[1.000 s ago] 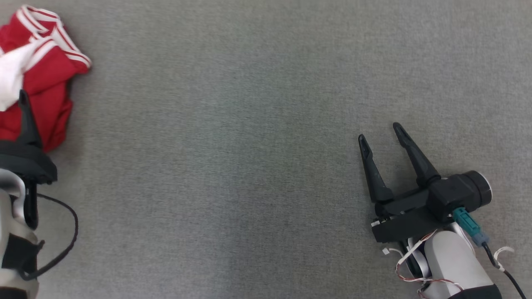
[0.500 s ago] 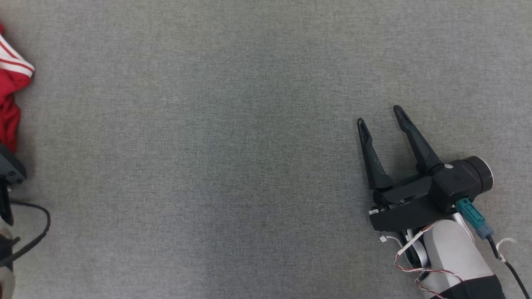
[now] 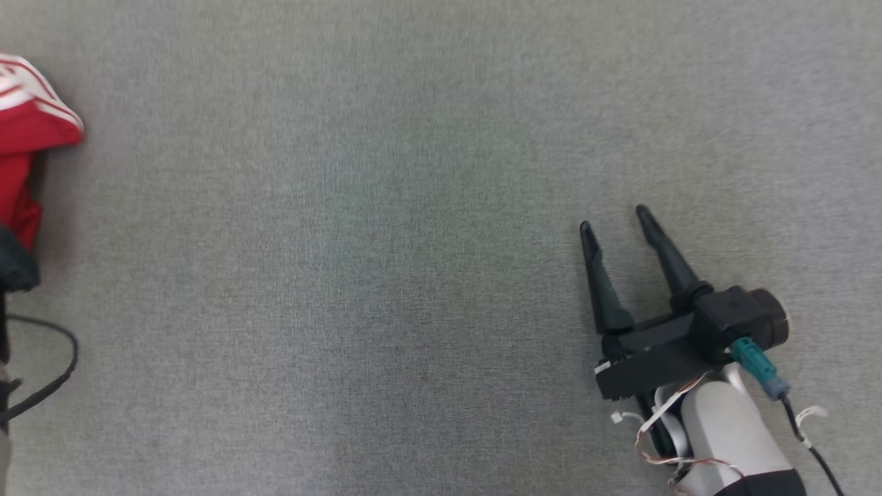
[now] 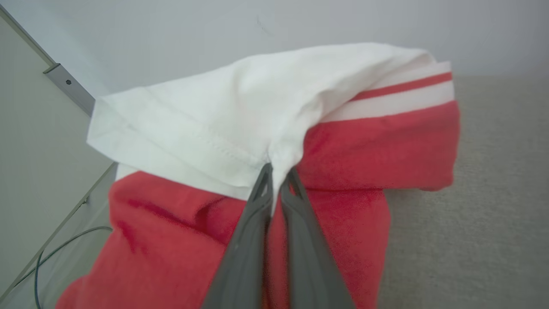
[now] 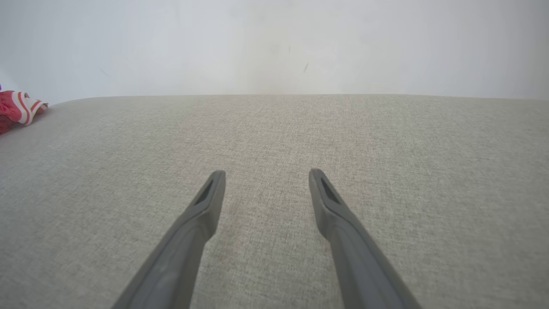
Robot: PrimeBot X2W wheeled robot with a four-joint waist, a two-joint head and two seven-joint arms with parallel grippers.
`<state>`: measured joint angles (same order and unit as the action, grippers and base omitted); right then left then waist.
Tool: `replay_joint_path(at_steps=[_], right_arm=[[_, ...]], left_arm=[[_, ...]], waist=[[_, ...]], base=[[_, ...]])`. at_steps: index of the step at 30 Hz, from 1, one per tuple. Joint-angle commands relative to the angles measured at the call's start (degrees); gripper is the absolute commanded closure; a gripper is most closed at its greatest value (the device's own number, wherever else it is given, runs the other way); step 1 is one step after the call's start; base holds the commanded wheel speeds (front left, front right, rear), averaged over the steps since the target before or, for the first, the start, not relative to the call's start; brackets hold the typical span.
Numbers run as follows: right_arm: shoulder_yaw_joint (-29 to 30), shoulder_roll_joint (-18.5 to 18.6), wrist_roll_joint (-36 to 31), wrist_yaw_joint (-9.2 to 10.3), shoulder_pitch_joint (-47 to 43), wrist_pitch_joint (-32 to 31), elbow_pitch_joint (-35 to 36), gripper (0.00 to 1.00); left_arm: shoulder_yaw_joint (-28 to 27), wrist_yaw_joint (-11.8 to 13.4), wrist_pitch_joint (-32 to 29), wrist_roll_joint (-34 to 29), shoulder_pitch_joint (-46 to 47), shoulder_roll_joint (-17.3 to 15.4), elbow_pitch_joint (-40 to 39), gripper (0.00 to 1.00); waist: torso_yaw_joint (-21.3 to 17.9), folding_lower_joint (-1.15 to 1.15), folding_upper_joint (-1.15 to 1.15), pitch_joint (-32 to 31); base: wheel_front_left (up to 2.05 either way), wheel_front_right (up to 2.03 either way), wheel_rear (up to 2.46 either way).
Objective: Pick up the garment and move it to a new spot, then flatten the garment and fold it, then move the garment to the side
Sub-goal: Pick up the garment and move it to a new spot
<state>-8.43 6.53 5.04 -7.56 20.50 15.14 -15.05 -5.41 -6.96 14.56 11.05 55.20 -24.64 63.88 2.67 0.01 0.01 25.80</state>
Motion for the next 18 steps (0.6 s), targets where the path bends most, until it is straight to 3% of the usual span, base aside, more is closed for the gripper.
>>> replay_joint_path(at_steps=[1, 7, 10, 11, 14, 18], right_arm=[[-0.12, -0.51, 0.54, 0.16, -0.77, -0.03, -0.29, 0.0], [0.22, -1.72, 0.95, 0.16, -1.99, -0.03, -1.58, 0.0], [1.11, -2.23, 0.92, 0.16, -2.89, -0.03, -2.06, 0.0], [1.11, -2.23, 0.92, 0.16, -2.89, -0.03, -2.06, 0.0], [1.39, -2.67, 0.57, 0.16, -3.75, -0.03, -2.48, 0.0], [2.08, -2.94, 0.26, 0.16, -4.73, -0.03, -2.91, 0.0]], left_arm=[[0.97, -0.23, 0.43, -0.01, 0.75, 0.61, -0.66, 1.0], [7.42, -0.5, 0.71, 1.81, 0.61, 7.41, -4.82, 1.0], [10.9, -0.51, 0.62, 3.86, -2.1, 12.31, -8.65, 1.0], [10.9, -0.51, 0.62, 3.86, -2.1, 12.31, -8.65, 1.0], [14.08, -0.52, 0.63, 4.36, -5.43, 16.96, -12.36, 1.0], [17.58, -0.46, 0.64, 6.85, -9.99, 20.62, -16.82, 1.0]], waist=[[-1.09, -0.01, -0.01, -2.51], [-2.59, -0.01, -0.01, -6.44], [-3.31, -0.01, -0.01, -8.37], [-3.31, -0.01, -0.01, -8.37], [-4.33, -0.01, -0.01, -10.07], [-5.84, -0.01, -0.01, -11.68]], base=[[0.0, 0.0, 0.0], [0.0, 0.0, 0.0], [0.0, 0.0, 0.0], [0.0, 0.0, 0.0], [0.0, 0.0, 0.0], [0.0, 0.0, 0.0]])
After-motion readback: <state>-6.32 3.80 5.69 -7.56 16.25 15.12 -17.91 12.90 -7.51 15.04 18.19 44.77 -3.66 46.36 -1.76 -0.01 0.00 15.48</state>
